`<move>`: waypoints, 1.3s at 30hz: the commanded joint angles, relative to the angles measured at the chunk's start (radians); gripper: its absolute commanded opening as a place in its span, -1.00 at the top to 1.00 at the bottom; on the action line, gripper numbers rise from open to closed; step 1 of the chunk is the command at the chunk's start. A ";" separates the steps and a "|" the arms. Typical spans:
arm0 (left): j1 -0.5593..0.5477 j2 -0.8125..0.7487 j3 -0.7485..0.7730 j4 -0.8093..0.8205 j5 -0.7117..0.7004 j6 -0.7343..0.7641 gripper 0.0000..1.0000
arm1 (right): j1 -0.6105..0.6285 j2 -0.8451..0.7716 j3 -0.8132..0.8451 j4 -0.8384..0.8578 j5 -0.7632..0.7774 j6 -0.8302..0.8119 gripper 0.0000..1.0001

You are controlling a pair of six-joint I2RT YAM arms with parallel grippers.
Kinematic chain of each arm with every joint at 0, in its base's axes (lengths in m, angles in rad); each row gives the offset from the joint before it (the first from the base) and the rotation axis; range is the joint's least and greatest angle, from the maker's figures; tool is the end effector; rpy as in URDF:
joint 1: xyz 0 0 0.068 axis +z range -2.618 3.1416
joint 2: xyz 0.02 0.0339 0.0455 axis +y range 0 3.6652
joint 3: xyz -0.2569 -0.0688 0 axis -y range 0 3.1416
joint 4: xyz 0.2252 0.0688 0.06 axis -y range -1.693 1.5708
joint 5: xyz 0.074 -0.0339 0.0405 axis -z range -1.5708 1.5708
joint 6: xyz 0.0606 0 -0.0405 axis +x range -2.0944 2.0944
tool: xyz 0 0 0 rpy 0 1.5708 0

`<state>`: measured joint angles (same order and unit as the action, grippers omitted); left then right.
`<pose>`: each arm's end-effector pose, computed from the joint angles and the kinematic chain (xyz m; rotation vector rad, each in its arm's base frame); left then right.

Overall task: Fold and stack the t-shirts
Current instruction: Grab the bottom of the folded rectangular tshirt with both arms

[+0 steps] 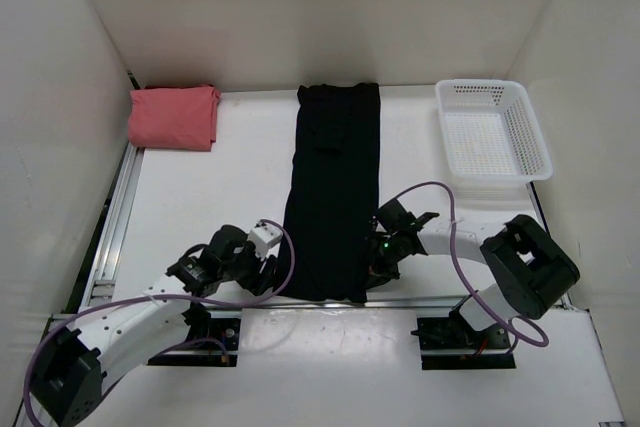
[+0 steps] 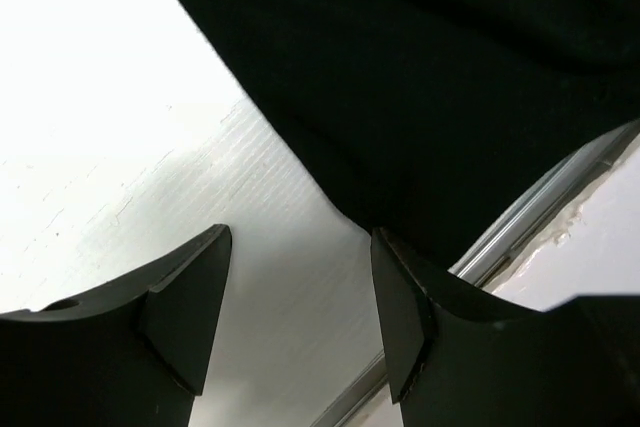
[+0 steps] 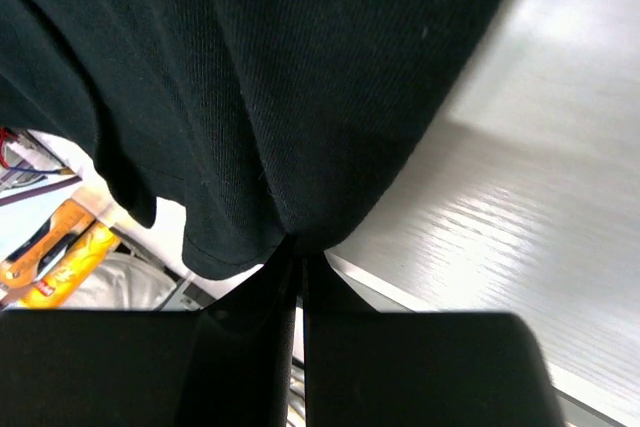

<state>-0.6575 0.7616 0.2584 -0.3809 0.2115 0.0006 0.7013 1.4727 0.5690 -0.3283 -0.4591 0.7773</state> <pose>0.1068 -0.0985 0.1317 0.8993 2.3395 -0.5405 0.1538 0.1650 0.1083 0.0058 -2.9618 -0.8521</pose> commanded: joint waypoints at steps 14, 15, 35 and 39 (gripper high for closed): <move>0.035 0.091 -0.001 0.140 0.176 -0.001 -0.04 | 0.021 0.035 -0.035 -0.063 0.154 -0.053 0.95; 0.035 0.091 0.010 0.140 0.193 -0.001 -0.04 | 0.021 0.035 -0.044 -0.063 0.154 -0.053 0.95; 0.157 0.028 0.151 -0.118 0.282 -0.001 -0.66 | 0.021 -0.015 -0.034 -0.083 0.172 -0.101 0.95; 0.157 0.128 0.092 -0.095 0.327 -0.001 -0.69 | 0.021 -0.006 -0.034 -0.083 0.172 -0.110 0.95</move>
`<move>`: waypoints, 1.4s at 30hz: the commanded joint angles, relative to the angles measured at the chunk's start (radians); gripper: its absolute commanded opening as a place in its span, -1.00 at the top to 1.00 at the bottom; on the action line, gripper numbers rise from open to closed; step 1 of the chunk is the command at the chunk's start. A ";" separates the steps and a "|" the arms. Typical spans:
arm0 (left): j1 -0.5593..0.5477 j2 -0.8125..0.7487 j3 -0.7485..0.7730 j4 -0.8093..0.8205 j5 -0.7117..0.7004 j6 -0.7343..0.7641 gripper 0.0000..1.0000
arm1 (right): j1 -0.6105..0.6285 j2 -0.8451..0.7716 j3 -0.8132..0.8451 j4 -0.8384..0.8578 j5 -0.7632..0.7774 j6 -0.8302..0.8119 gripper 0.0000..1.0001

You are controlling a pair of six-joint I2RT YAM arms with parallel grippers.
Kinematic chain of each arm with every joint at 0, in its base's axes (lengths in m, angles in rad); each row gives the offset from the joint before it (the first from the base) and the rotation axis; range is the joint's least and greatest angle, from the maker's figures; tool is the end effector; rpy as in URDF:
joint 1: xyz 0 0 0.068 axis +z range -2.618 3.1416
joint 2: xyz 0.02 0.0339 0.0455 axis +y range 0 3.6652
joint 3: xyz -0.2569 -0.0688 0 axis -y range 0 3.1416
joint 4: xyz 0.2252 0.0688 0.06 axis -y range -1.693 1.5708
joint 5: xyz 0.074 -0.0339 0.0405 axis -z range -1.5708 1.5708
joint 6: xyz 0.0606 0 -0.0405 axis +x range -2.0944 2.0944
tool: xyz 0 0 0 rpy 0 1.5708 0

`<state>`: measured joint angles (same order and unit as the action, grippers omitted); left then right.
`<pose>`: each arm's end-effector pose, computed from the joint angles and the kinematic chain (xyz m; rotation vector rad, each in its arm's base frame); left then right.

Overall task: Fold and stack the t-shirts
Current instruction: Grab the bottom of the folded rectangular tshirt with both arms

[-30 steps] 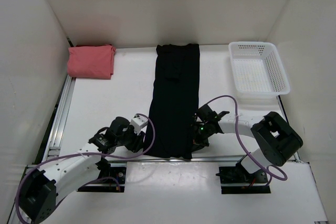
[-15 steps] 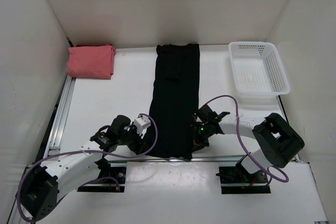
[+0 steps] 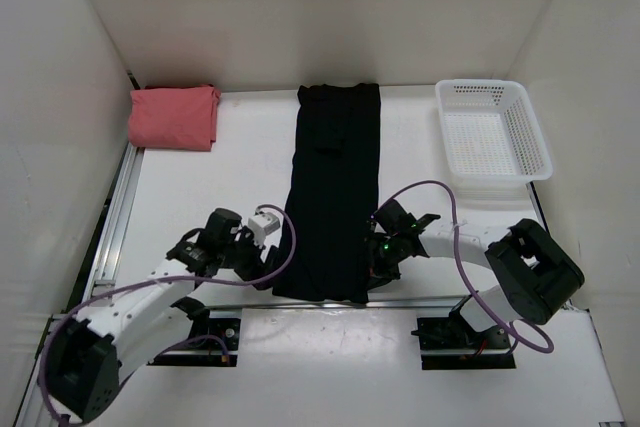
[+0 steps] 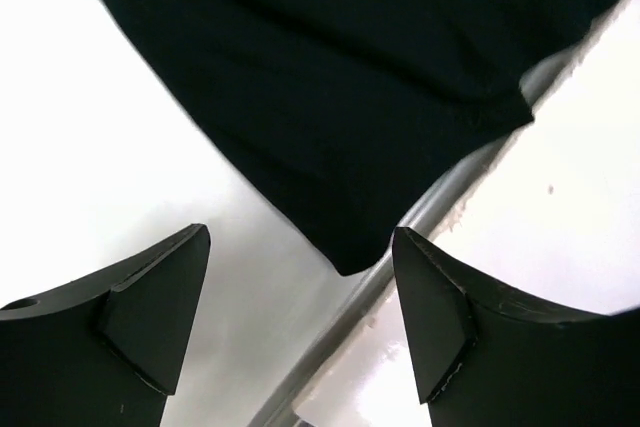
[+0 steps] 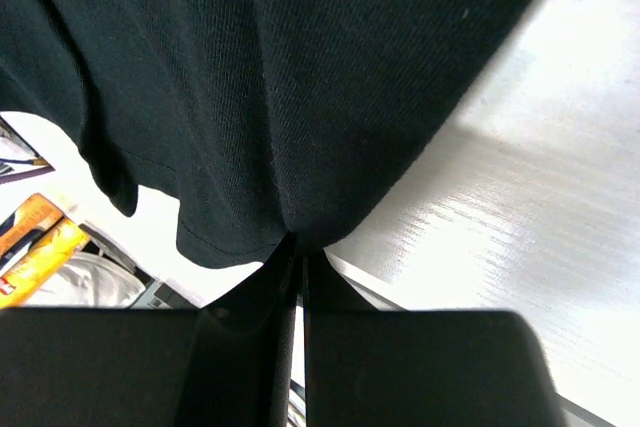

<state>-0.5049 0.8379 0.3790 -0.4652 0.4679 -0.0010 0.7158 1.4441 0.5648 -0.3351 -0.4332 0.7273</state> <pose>0.1214 -0.0983 0.1563 0.8227 2.3891 -0.7924 0.1511 0.1651 0.1122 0.1017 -3.0017 -0.8528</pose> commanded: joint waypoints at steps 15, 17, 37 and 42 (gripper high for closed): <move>-0.049 0.325 -0.052 0.263 0.159 0.001 0.44 | 0.007 0.004 -0.029 -0.085 0.137 -0.060 0.01; -0.058 0.316 -0.052 0.263 0.160 0.001 0.80 | 0.007 -0.011 -0.039 -0.085 0.137 -0.051 -0.01; 0.031 0.407 0.455 -0.067 0.230 0.001 0.80 | -0.130 -0.126 0.226 -0.310 0.125 -0.100 1.00; 0.137 0.642 0.791 -0.233 0.239 0.001 0.80 | -0.307 0.022 0.476 -0.375 0.083 -0.231 1.00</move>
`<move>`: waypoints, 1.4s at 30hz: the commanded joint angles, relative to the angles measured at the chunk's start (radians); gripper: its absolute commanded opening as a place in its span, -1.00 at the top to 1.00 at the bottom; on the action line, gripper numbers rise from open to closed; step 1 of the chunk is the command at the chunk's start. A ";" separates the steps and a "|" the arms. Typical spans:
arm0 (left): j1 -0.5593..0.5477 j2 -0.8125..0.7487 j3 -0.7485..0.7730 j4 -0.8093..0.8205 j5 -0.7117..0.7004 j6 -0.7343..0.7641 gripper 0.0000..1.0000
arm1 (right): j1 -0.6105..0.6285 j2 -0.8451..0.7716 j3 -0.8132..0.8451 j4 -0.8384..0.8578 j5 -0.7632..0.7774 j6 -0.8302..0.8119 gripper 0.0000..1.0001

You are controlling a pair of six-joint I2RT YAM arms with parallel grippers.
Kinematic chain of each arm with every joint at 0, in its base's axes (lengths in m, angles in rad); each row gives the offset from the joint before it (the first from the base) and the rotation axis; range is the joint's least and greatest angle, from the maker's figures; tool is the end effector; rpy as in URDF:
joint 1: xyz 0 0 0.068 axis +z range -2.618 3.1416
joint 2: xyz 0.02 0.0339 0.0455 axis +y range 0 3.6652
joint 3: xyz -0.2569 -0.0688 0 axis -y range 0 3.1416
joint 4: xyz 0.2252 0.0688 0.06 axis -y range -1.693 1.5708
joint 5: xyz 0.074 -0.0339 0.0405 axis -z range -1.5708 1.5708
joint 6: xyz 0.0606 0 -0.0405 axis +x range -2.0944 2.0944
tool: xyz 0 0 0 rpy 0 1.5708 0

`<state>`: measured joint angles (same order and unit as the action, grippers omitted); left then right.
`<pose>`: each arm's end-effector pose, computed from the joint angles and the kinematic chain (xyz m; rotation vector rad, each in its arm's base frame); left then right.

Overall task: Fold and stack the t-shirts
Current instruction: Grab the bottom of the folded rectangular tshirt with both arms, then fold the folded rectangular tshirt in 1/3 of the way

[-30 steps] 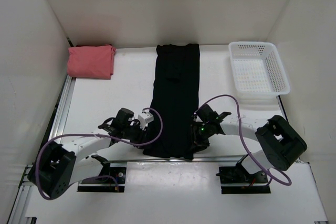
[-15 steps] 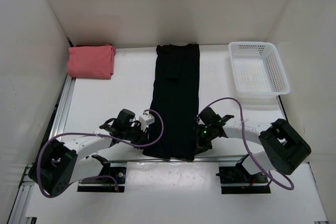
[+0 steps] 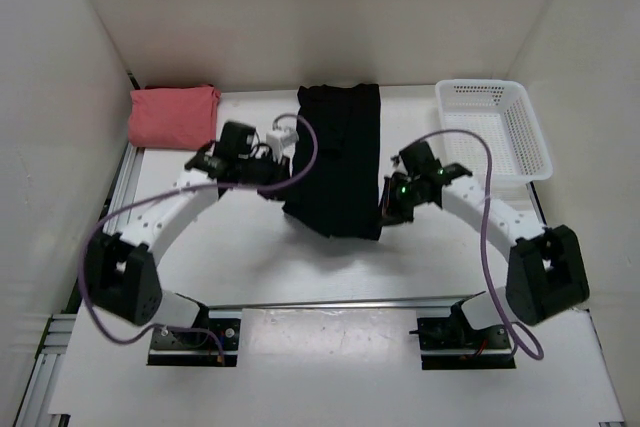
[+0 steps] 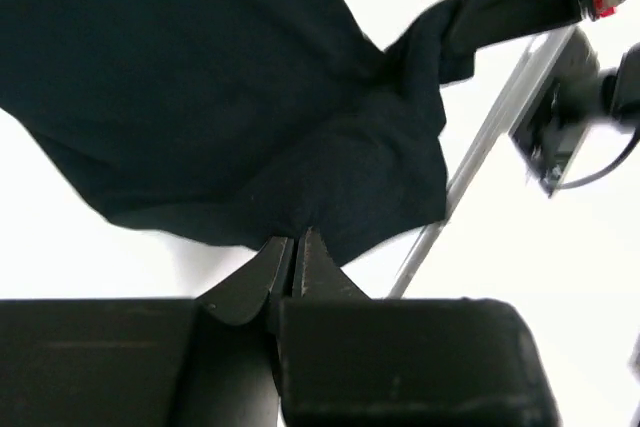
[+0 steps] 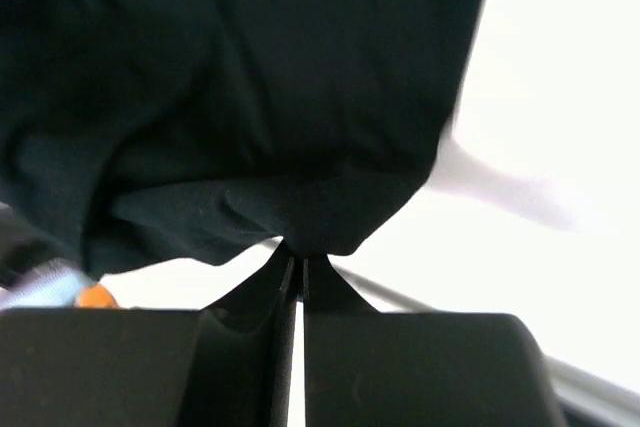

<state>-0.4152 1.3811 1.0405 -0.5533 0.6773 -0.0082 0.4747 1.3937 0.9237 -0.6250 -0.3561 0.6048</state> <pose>0.2407 -0.1476 0.2526 0.7876 2.3233 -1.0184 0.2239 0.1388 0.2016 0.0603 2.8123 0.7840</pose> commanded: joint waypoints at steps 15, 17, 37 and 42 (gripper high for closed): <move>0.156 0.659 0.690 -0.185 0.005 0.008 0.80 | -0.263 0.654 0.792 -0.159 -0.105 -0.243 1.00; 0.156 0.691 0.708 -0.185 0.005 0.008 0.80 | -0.263 0.706 0.822 -0.150 -0.128 -0.243 1.00; 0.170 0.529 0.563 -0.217 -0.260 0.008 -1.00 | -0.278 0.504 0.614 -0.125 0.034 -0.211 -0.30; 0.069 0.561 0.395 -0.217 -0.219 0.008 -0.98 | -0.249 0.480 0.360 -0.001 -0.079 -0.166 -0.33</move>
<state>-0.2920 1.8977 1.4773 -0.7700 0.4385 -0.0071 0.2020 1.8091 1.3331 -0.7223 -0.3695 0.4168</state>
